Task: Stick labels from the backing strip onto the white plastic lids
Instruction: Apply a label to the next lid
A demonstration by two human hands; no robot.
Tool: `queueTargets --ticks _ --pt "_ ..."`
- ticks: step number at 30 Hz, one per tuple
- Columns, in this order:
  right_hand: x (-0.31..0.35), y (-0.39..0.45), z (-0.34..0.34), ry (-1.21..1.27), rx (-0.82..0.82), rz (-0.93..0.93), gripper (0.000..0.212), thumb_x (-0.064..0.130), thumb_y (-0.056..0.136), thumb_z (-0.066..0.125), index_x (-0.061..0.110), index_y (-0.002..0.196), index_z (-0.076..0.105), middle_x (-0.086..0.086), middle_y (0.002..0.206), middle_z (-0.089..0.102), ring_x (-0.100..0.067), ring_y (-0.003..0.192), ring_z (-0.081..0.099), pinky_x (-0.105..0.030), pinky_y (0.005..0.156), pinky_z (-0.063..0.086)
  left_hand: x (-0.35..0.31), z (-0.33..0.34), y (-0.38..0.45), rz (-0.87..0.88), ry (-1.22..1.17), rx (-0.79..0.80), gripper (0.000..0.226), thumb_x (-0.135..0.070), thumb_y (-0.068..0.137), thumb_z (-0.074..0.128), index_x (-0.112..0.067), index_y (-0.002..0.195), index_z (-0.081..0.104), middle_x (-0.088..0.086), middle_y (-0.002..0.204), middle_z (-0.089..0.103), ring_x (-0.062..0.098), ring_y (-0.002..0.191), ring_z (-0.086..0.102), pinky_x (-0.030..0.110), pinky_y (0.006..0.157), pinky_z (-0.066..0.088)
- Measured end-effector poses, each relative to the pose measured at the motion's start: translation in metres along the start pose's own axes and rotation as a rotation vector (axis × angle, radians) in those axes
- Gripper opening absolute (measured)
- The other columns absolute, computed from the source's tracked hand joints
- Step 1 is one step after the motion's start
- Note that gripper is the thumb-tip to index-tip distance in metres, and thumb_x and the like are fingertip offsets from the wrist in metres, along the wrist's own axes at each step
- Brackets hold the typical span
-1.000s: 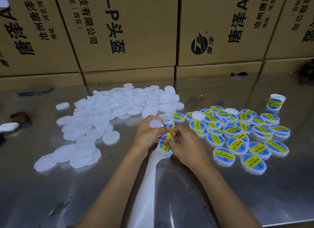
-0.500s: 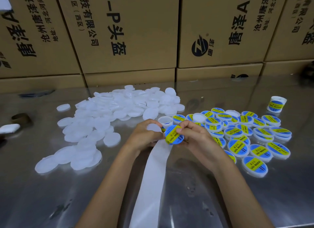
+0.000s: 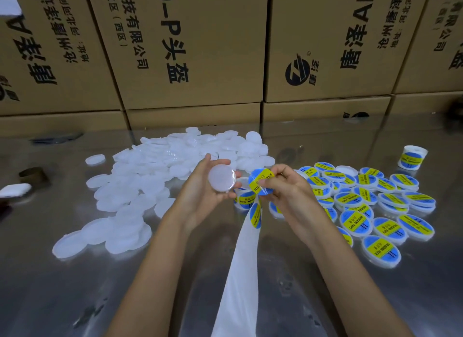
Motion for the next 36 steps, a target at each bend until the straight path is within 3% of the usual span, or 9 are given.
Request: queueTargets --ticks 3,6,12,18,23,30,36 --pt "0.006 0.01 0.021 -0.099 0.068 -0.026 0.025 -0.008 0.084 0.067 0.013 0.085 0.052 -0.007 0.079 0.061 -0.023 0.07 0.064 -0.038 0.071 0.059 0.005 0.008 0.001 0.024 -0.138 0.039 0.047 -0.042 0.107 0.032 -0.006 0.116 0.061 0.016 0.095 0.072 0.029 0.083 0.072 0.037 0.067 0.059" --pt "0.003 0.019 0.036 -0.24 0.012 -0.068 0.024 -0.006 0.083 0.069 0.014 0.085 0.057 -0.009 0.086 0.064 -0.025 0.079 0.065 -0.049 0.08 0.058 0.008 0.015 0.0 0.044 -0.224 0.068 0.039 -0.029 0.103 0.037 -0.004 0.122 0.061 0.019 0.105 0.07 0.027 0.088 0.071 0.035 0.07 0.061" --pt "-0.012 0.027 0.038 -0.28 -0.124 -0.185 0.027 -0.004 0.082 0.071 0.019 0.086 0.058 0.004 0.081 0.068 -0.009 0.076 0.068 -0.031 0.067 0.059 0.01 0.019 0.003 0.061 -0.28 0.108 0.043 -0.018 0.102 0.03 -0.004 0.131 0.059 0.022 0.108 0.071 0.03 0.092 0.072 0.036 0.08 0.06" --pt "-0.022 0.026 0.039 -0.278 -0.21 -0.226 0.025 -0.002 0.08 0.074 0.016 0.088 0.059 -0.002 0.085 0.067 -0.012 0.077 0.066 -0.024 0.066 0.057 0.012 0.023 0.001 0.06 -0.264 0.105 0.043 -0.018 0.102 0.029 -0.006 0.133 0.057 0.026 0.115 0.07 0.034 0.097 0.072 0.036 0.08 0.062" --pt "-0.022 0.026 0.04 -0.286 -0.252 -0.269 0.029 -0.001 0.081 0.074 0.021 0.085 0.056 -0.002 0.084 0.066 -0.016 0.078 0.065 -0.027 0.069 0.057 0.013 0.025 0.001 0.063 -0.228 0.071 0.039 -0.016 0.103 0.031 -0.006 0.127 0.06 0.021 0.111 0.073 0.029 0.094 0.073 0.033 0.078 0.062" --pt "-0.026 0.027 0.038 -0.331 -0.268 -0.278 0.029 0.002 0.08 0.075 0.023 0.085 0.056 0.0 0.082 0.066 -0.018 0.079 0.066 -0.035 0.072 0.058 0.016 0.027 0.0 0.042 -0.14 0.018 0.042 -0.017 0.104 0.029 -0.006 0.131 0.058 0.027 0.133 0.061 0.033 0.112 0.063 0.037 0.097 0.051" --pt "-0.027 0.026 0.038 -0.422 -0.28 -0.36 0.03 0.006 0.081 0.076 0.026 0.083 0.054 0.009 0.079 0.063 -0.007 0.069 0.061 -0.021 0.063 0.052 0.017 0.031 0.002 0.052 -0.085 0.01 0.042 -0.016 0.104 0.033 -0.004 0.139 0.053 0.026 0.137 0.058 0.032 0.113 0.062 0.034 0.094 0.051"
Point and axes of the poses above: each hand's wrist, its own y-axis towards the middle knuckle, its own z-axis out of the palm, x = y × z, the point moved 2 cm from there along y, towards the middle knuckle
